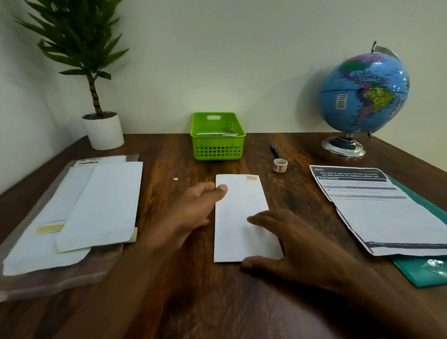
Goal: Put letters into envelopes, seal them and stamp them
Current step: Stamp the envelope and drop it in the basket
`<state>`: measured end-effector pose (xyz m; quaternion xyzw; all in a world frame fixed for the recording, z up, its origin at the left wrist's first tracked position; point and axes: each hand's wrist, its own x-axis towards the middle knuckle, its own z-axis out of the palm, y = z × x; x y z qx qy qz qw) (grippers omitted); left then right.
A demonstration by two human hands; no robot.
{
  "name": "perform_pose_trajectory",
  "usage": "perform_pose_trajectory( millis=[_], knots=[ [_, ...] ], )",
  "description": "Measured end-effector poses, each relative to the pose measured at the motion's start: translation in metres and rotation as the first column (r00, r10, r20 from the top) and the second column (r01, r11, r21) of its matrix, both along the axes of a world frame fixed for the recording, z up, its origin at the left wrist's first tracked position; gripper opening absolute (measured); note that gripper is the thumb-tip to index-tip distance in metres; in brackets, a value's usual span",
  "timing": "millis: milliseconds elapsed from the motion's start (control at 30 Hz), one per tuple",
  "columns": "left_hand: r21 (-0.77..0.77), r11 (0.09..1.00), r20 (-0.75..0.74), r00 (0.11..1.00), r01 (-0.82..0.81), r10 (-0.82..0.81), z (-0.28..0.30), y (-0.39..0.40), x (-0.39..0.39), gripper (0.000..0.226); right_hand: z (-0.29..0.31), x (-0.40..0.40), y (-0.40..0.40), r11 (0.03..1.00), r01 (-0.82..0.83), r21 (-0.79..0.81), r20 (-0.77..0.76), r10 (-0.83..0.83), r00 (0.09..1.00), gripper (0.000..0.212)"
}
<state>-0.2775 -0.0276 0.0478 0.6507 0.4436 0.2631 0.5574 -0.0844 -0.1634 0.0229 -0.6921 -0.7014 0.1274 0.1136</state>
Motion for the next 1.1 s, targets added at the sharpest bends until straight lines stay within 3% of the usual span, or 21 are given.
perform_pose_trajectory(
  millis=[67, 133, 200, 267, 333, 400, 467, 600, 633, 700, 767, 833, 900, 933, 1000, 1100],
  knots=[
    [-0.187, 0.980, 0.181, 0.983, 0.072, -0.037, 0.005, -0.021, -0.008, 0.064, 0.001, -0.001, 0.004, 0.993, -0.091, 0.068, 0.180, 0.077, 0.981, 0.088],
    [-0.211, 0.976, 0.237, 0.972, 0.055, -0.003, 0.007, -0.029, -0.014, 0.065, 0.003, -0.007, 0.007, 0.967, -0.222, 0.123, 0.357, 0.165, 0.919, 0.072],
    [-0.164, 0.987, 0.184, 0.983, 0.006, 0.024, 0.005, -0.029, -0.014, 0.068, 0.002, -0.006, 0.010, 0.917, -0.357, 0.178, 0.486, 0.233, 0.842, 0.053],
    [-0.043, 0.997, 0.017, 0.998, -0.066, 0.067, 0.000, -0.029, -0.019, 0.071, 0.004, -0.006, 0.009, 0.864, -0.445, 0.236, 0.595, 0.233, 0.769, 0.037],
    [-0.044, 0.998, -0.112, 0.993, -0.042, 0.037, -0.003, -0.028, -0.027, 0.073, 0.007, -0.005, 0.008, 0.822, -0.444, 0.356, 0.597, 0.166, 0.785, 0.035],
    [-0.252, 0.966, -0.111, 0.990, 0.059, -0.089, -0.003, -0.028, -0.031, 0.078, 0.011, -0.008, 0.007, 0.755, -0.452, 0.476, 0.585, 0.112, 0.803, 0.028],
    [-0.391, 0.910, -0.022, 0.987, 0.140, -0.161, -0.005, -0.030, -0.029, 0.078, 0.013, -0.010, 0.006, 0.715, -0.462, 0.525, 0.590, 0.085, 0.803, 0.025],
    [-0.369, 0.922, 0.265, 0.964, 0.114, -0.013, -0.015, -0.034, -0.014, 0.040, 0.006, -0.009, 0.003, 0.697, -0.495, 0.520, 0.617, 0.094, 0.781, 0.026],
    [-0.358, 0.930, 0.299, 0.954, 0.080, 0.033, -0.019, -0.034, -0.012, 0.034, 0.003, -0.010, 0.003, 0.717, -0.436, 0.544, 0.551, 0.087, 0.830, 0.024],
    [-0.322, 0.947, 0.310, 0.947, 0.017, 0.088, -0.025, -0.035, -0.010, 0.030, -0.001, -0.012, 0.000, 0.756, -0.153, 0.636, 0.287, -0.049, 0.957, 0.035],
    [-0.260, 0.965, 0.273, 0.958, -0.019, 0.093, -0.028, -0.036, -0.011, 0.032, -0.002, -0.007, 0.000, 0.766, 0.222, 0.603, -0.047, -0.244, 0.969, 0.035],
    [-0.206, 0.979, 0.261, 0.964, -0.003, 0.058, -0.031, -0.038, -0.013, 0.031, -0.002, 0.003, 0.003, 0.809, 0.492, 0.322, -0.426, -0.340, 0.838, 0.031],
    [-0.173, 0.985, 0.269, 0.963, 0.022, 0.025, -0.031, -0.040, -0.015, 0.030, 0.003, 0.007, 0.007, 0.850, 0.526, -0.024, -0.736, -0.372, 0.566, 0.044],
    [-0.160, 0.987, 0.270, 0.963, 0.028, 0.017, -0.031, -0.041, -0.017, 0.030, 0.006, 0.007, 0.008, 0.864, 0.487, -0.124, -0.801, -0.377, 0.465, 0.052],
    [-0.144, 0.989, 0.277, 0.961, 0.035, 0.007, -0.031, -0.040, -0.018, 0.031, 0.009, 0.003, 0.008, 0.882, 0.426, -0.203, -0.834, -0.384, 0.397, 0.063],
    [-0.140, 0.989, 0.319, 0.948, 0.048, -0.001, -0.033, -0.041, -0.021, 0.032, 0.010, -0.009, 0.006, 0.863, 0.468, -0.192, -0.799, -0.415, 0.436, 0.062]
  ],
)
